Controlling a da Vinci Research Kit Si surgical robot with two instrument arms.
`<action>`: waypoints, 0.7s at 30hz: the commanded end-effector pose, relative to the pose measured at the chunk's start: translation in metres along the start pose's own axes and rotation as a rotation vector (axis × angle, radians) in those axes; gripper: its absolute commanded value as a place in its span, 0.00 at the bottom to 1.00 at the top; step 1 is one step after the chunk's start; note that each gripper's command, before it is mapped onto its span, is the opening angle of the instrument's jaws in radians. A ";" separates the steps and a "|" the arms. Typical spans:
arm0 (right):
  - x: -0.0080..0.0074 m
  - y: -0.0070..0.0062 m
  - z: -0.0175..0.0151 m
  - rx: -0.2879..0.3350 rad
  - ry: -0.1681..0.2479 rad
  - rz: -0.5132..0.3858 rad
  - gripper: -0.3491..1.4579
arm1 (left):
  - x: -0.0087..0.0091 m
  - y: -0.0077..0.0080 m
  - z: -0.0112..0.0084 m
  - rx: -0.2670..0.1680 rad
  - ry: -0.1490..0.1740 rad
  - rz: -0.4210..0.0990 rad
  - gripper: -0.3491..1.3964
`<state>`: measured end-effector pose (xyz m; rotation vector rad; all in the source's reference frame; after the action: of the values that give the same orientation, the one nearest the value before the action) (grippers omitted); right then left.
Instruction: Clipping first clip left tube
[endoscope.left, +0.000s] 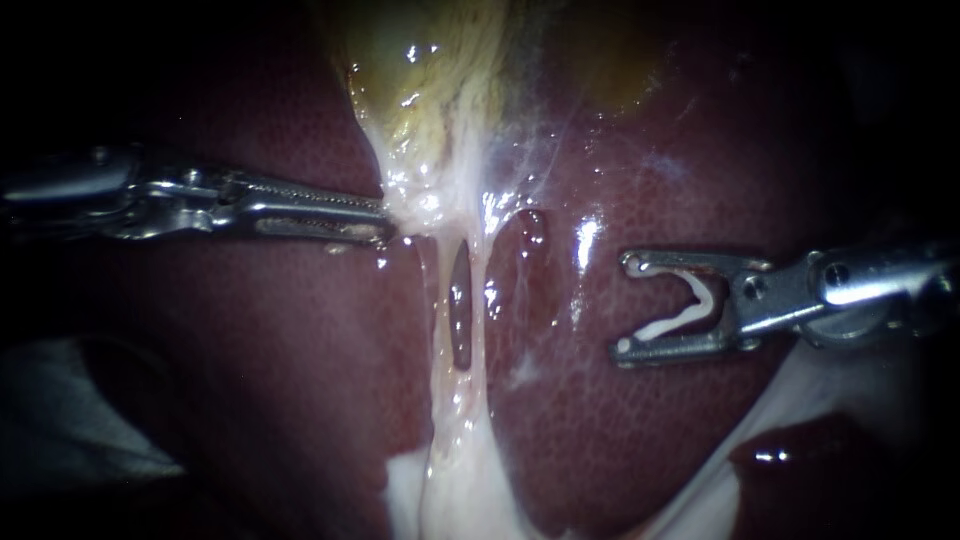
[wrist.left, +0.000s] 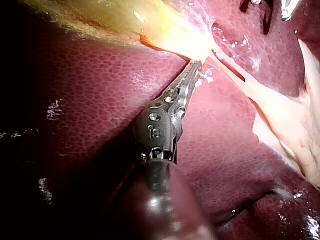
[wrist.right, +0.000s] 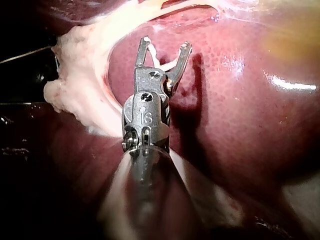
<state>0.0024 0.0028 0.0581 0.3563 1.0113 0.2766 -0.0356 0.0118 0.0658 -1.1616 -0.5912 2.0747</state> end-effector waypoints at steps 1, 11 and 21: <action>0.0000 0.0000 0.0000 0.001 0.000 0.000 0.47 | 0.0001 0.0002 -0.0002 0.000 0.000 -0.001 0.00; 0.0000 0.0000 0.0000 0.004 0.001 -0.006 0.47 | 0.0043 0.0029 -0.0053 -0.012 0.032 -0.001 0.00; 0.0007 -0.0008 0.0016 0.049 0.014 -0.007 0.47 | 0.0060 0.0032 -0.0084 0.008 0.059 0.016 0.00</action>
<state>0.0050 0.0018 0.0580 0.4042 1.0413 0.2421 -0.0316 0.0147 0.0561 -1.2209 -0.5471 2.0462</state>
